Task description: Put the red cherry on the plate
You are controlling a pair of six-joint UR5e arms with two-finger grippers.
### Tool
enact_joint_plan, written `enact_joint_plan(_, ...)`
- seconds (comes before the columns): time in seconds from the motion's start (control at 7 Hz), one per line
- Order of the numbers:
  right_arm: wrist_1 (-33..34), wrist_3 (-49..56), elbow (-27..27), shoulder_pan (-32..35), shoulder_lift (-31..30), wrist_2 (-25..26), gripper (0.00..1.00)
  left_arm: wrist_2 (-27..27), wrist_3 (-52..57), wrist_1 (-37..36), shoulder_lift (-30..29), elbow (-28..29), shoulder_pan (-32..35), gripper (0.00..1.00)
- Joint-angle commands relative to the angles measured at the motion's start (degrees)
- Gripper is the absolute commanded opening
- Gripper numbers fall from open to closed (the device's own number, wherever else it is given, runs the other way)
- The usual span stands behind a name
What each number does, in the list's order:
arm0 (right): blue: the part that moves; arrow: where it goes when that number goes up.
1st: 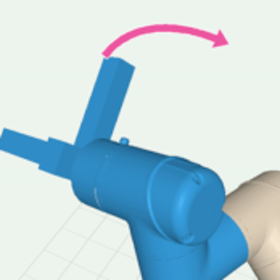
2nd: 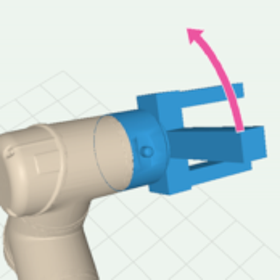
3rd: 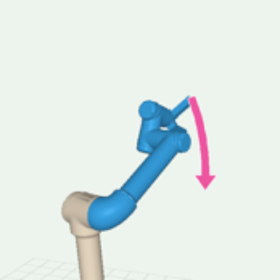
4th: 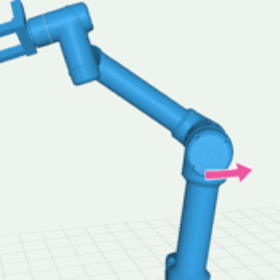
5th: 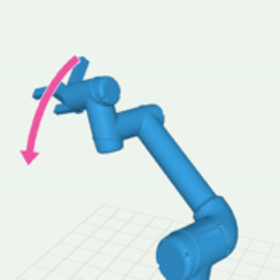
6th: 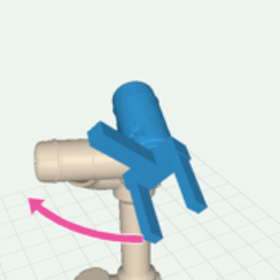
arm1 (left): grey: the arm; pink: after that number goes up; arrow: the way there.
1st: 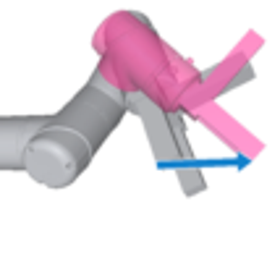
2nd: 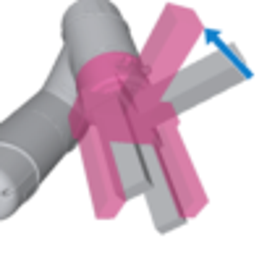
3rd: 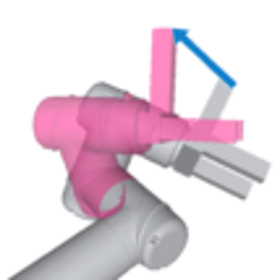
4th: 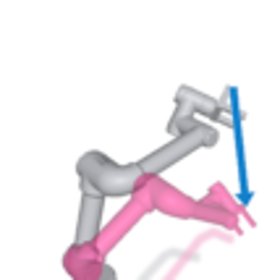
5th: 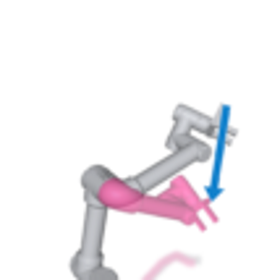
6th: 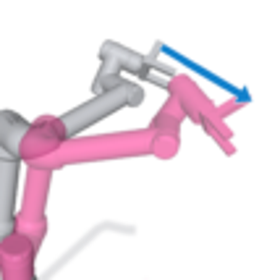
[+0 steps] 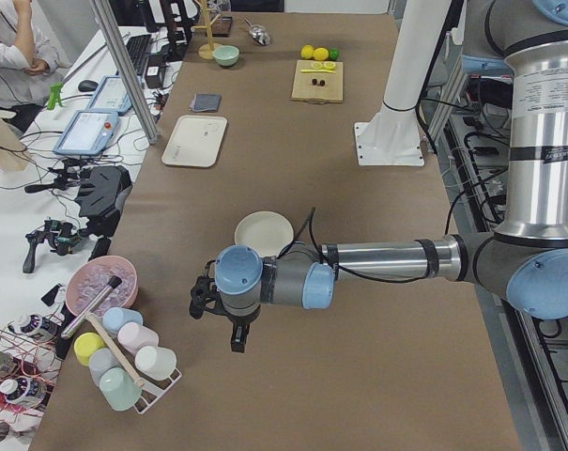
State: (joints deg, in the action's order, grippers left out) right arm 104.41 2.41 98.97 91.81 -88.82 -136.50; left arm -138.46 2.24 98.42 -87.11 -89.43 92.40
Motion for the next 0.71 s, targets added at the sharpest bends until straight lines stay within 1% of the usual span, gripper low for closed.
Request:
enact_joint_plan(0.0,0.1,0.0,0.2,-0.1,-0.5,-0.1,1.00,-0.1,0.0,-0.2,-0.2,-0.1,0.0,0.98)
enact_joint_plan(0.29,0.0,0.0,0.3,-0.1,-0.8,-0.2,1.00,-0.2,0.0,0.2,0.0,-0.1,0.0,0.98)
enact_joint_plan(0.43,0.0,0.0,0.3,-0.1,-0.8,-0.2,1.00,-1.2,0.0,0.1,0.1,-0.5,0.0,0.98)
enact_joint_plan(0.57,0.0,0.0,0.3,-0.1,-0.8,-0.2,1.00,-7.2,-0.3,0.1,0.1,-0.7,0.0,0.98)
